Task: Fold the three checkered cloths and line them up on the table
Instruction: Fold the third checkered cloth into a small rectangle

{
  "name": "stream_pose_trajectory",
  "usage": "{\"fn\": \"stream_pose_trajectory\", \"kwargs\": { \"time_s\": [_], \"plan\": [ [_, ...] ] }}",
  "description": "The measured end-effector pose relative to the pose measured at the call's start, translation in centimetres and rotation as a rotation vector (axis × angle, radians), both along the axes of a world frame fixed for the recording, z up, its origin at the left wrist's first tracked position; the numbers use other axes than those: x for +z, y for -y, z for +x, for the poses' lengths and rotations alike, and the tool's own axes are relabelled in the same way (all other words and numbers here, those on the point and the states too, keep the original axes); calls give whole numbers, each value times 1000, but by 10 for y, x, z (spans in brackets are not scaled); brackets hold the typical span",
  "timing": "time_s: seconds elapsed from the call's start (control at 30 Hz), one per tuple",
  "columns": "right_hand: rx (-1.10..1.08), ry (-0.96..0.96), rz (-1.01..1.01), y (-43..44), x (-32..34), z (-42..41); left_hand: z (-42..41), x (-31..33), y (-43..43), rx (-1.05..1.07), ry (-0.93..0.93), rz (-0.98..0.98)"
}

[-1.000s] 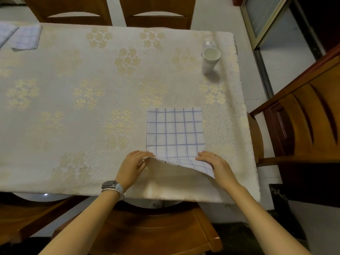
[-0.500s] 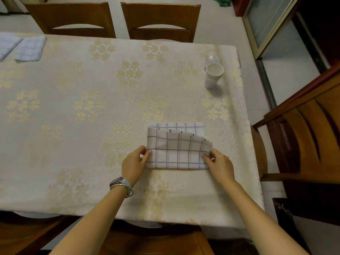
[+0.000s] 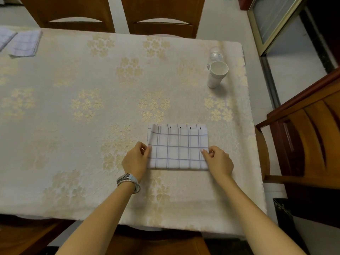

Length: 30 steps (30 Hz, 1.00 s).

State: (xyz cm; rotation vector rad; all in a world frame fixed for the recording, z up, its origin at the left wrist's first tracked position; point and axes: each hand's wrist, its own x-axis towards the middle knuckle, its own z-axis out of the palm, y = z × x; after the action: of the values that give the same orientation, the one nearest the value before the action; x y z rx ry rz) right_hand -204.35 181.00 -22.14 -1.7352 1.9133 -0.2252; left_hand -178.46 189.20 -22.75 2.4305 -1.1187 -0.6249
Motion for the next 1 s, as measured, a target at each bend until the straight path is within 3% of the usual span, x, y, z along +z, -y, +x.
{"fn": "stream_pose_trajectory", "kwargs": {
  "time_s": [0.5, 0.6, 0.67, 0.77, 0.87, 1.0],
  "plan": [
    [-56, -133, -25, 11, -3, 14, -9, -1, 11, 68, 143, 90],
    [-54, -144, -23, 11, -3, 14, -10, 2, 11, 83, 166, 19],
    [-49, -158, -24, 11, -3, 15, -12, -1, 12, -38, 289, -166],
    [-43, -174, -29, 11, -2, 15, -22, -15, 15, -528, 457, -350],
    [-47, -168, -41, 10, -2, 16, -27, -31, 19, -764, 486, -196],
    [-41, -178, -39, 11, -3, 15, -24, -45, 18, -801, 425, 0]
  ]
}}
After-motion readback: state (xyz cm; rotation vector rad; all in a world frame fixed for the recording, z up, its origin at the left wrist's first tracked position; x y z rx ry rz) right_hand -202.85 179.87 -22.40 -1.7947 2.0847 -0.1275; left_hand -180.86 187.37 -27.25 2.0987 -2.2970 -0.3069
